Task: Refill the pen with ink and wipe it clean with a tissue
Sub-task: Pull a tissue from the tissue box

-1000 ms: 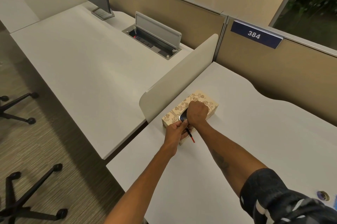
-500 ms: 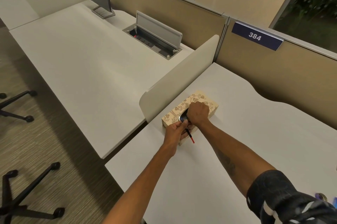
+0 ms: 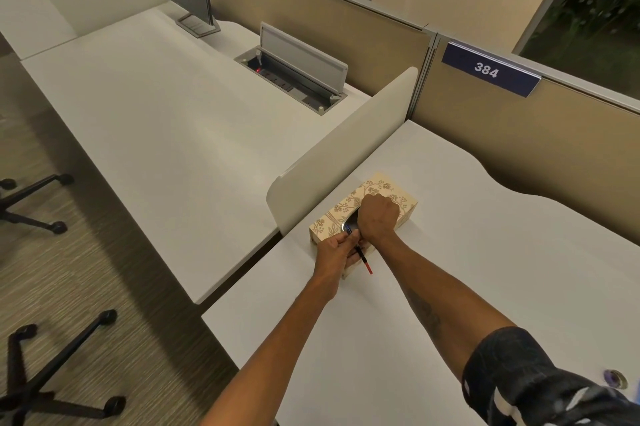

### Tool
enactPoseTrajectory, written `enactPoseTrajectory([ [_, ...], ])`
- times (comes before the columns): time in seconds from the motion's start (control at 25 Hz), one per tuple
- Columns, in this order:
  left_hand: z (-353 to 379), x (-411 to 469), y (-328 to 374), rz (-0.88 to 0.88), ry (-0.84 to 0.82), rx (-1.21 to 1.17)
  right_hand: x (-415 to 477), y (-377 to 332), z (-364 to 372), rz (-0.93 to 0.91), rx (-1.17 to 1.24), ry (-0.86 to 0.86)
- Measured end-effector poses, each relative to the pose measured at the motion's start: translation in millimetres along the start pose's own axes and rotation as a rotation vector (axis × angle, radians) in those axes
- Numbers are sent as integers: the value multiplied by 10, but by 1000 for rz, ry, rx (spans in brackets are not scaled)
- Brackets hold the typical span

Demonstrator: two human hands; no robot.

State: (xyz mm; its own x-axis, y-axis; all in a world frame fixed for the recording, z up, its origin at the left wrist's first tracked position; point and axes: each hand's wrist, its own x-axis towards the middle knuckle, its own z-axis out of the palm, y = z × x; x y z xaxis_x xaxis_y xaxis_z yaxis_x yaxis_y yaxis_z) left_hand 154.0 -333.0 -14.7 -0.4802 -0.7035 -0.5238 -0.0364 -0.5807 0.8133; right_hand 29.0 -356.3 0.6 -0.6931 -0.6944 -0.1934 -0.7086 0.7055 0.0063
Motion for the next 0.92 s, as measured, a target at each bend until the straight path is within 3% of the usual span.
enactPoseTrajectory([
  [0.92,-10,59,-31,-3,-13,-3,-9,140,-3,-210,-65,95],
])
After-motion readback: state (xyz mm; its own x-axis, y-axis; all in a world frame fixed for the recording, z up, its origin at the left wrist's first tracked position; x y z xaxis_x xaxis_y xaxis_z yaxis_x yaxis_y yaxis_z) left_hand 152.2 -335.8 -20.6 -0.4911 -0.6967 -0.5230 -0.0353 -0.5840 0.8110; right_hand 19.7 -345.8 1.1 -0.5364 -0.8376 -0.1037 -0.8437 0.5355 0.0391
